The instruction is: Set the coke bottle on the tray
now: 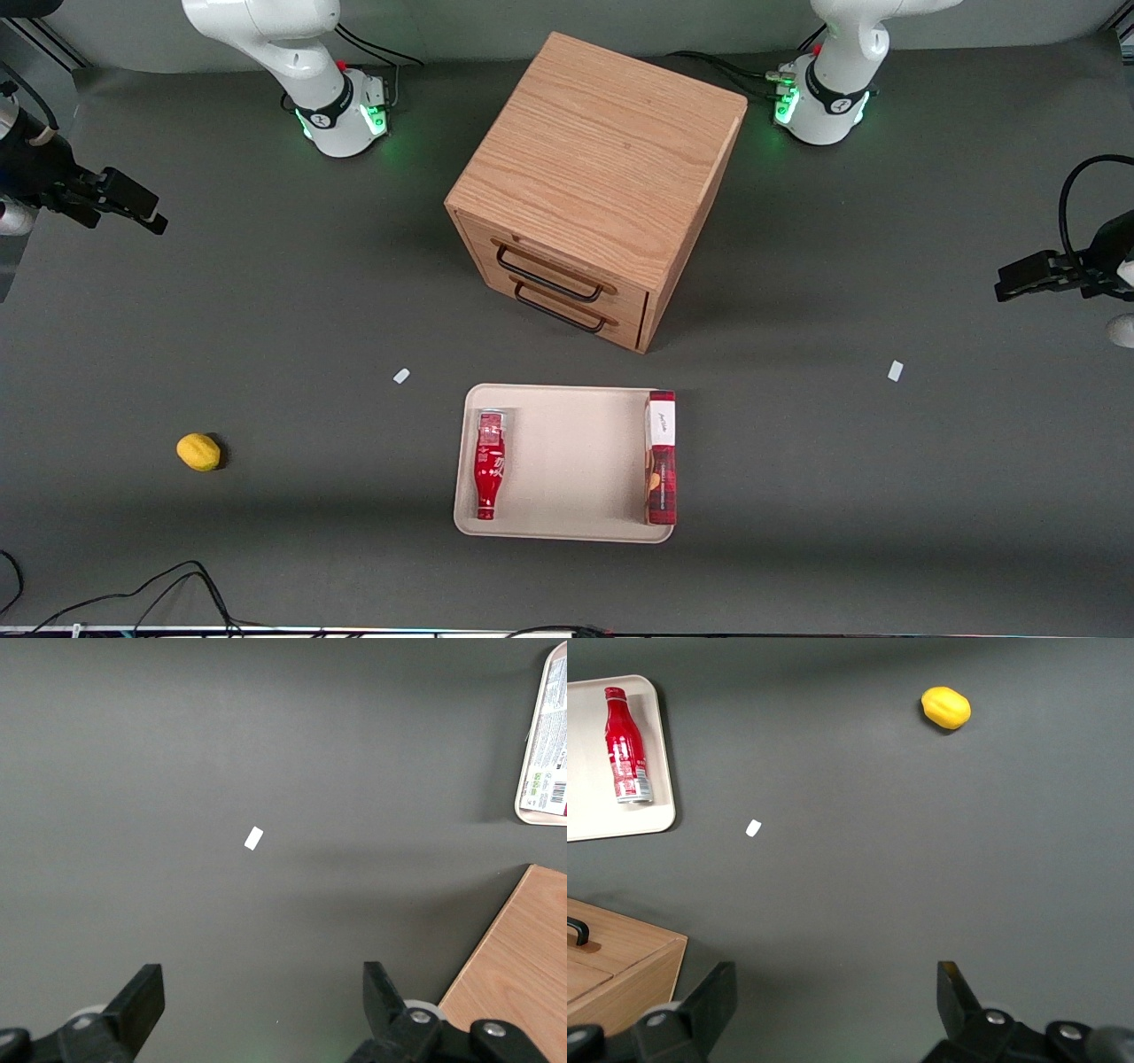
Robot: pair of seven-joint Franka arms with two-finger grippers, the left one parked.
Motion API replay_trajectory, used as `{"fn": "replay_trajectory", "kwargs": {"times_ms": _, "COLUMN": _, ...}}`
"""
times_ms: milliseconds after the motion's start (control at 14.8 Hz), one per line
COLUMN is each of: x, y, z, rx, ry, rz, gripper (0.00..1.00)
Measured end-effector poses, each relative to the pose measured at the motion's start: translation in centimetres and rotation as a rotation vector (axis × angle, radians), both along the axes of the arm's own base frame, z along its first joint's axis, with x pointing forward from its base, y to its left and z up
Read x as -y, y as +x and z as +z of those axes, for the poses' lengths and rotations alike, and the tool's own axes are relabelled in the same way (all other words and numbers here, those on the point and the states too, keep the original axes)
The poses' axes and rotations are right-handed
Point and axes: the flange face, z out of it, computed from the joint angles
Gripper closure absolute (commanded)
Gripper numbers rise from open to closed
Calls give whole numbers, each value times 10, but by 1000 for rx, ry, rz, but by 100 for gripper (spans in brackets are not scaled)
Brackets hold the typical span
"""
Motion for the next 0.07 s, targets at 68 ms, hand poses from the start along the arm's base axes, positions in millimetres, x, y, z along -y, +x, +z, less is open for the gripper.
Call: {"fn": "replay_trajectory", "kwargs": {"times_ms": 68, "x": -3, "y": 0, "z": 1, "rx": 2, "ry": -2, "rz": 4, "gripper": 0}}
